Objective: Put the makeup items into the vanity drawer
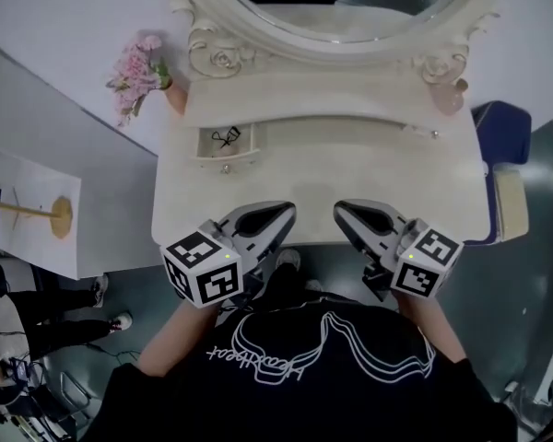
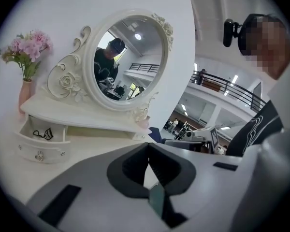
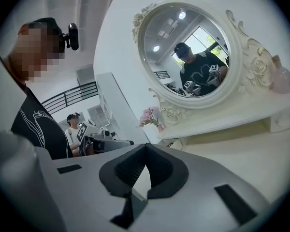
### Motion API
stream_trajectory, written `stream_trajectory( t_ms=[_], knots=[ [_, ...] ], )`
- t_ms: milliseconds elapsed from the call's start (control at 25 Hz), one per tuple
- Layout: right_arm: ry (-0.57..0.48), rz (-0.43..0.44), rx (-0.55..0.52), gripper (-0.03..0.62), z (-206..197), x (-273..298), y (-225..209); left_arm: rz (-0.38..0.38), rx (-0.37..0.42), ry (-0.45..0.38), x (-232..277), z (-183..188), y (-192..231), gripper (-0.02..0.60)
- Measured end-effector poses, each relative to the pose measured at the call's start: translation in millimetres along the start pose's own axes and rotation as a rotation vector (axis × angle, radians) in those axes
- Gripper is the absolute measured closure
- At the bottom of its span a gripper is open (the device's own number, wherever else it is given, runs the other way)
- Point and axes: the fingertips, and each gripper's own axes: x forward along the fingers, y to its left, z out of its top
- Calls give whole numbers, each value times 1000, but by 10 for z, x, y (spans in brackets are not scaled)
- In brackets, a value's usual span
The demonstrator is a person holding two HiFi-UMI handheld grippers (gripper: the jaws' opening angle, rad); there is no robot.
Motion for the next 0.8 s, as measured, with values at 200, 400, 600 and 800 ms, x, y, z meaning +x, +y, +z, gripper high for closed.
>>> stream_trajectory(
  t_ms=[200, 400, 600, 800],
  knots=[
    [18, 10, -62, 591, -5, -122, 175, 18, 67, -15, -20, -12, -259, 577],
    [14, 34, -82, 591, -2, -222, 301, 37, 97, -29, -72, -40, -441, 577],
    [-2, 50, -72, 591, -39, -324, 363, 53, 109, -48, -112, -98, -552, 577],
    [-4, 59, -67, 591, -70, -396, 473, 57, 110, -53, -160, -128, -669, 577]
  ],
)
